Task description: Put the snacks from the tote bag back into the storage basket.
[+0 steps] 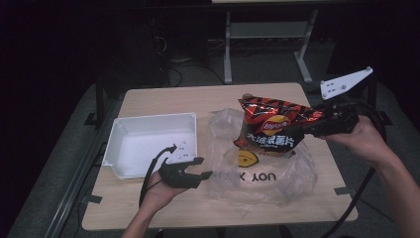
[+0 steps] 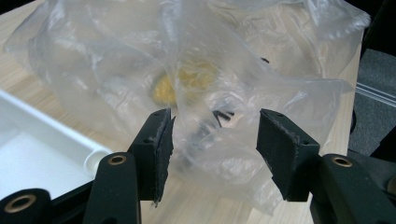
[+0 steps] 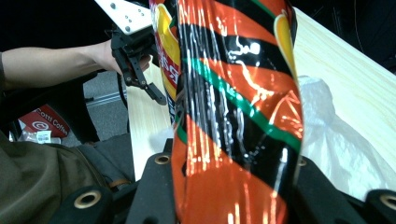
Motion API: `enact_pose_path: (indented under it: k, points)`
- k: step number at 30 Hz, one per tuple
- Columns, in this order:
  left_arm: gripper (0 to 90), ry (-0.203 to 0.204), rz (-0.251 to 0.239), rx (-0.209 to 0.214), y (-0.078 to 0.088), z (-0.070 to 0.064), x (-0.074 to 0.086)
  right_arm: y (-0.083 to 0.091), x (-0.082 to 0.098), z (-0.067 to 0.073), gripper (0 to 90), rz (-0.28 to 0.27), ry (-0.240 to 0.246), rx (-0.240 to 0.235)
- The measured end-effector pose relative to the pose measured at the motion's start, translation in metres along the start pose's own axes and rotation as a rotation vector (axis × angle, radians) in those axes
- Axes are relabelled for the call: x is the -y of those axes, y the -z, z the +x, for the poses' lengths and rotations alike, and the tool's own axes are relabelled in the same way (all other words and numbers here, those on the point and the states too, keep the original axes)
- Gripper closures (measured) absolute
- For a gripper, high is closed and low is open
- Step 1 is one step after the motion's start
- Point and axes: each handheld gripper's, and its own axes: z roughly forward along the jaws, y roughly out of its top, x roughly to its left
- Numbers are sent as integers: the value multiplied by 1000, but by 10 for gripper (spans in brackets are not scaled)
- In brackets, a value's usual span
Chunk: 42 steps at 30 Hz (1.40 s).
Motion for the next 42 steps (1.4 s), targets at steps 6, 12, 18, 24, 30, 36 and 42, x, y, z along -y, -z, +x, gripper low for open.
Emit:
enact_pose_path:
  k: [6,12,18,24,30,36,42]
  points:
    - [446,28,-6,-20,9,5,10,-6,-12,-1,701,-5,12,-10]
    - [439,34,-1,-41,15,11,16,-13,-21,-4,701,-2,25,-19]
    - [434,57,-17,-61,22,16,22,-22,-31,-10,701,1,25,-32]
    - [430,76,-23,-86,30,24,28,-30,-38,-15,701,-1,20,-44]
    - [427,91,-25,-104,34,26,33,-38,-49,-18,701,-2,29,-54]
    - [420,84,-18,-126,40,29,38,-47,-57,-20,701,7,36,-63]
    - [415,93,-21,-143,45,33,44,-55,-66,-21,701,17,44,-75]
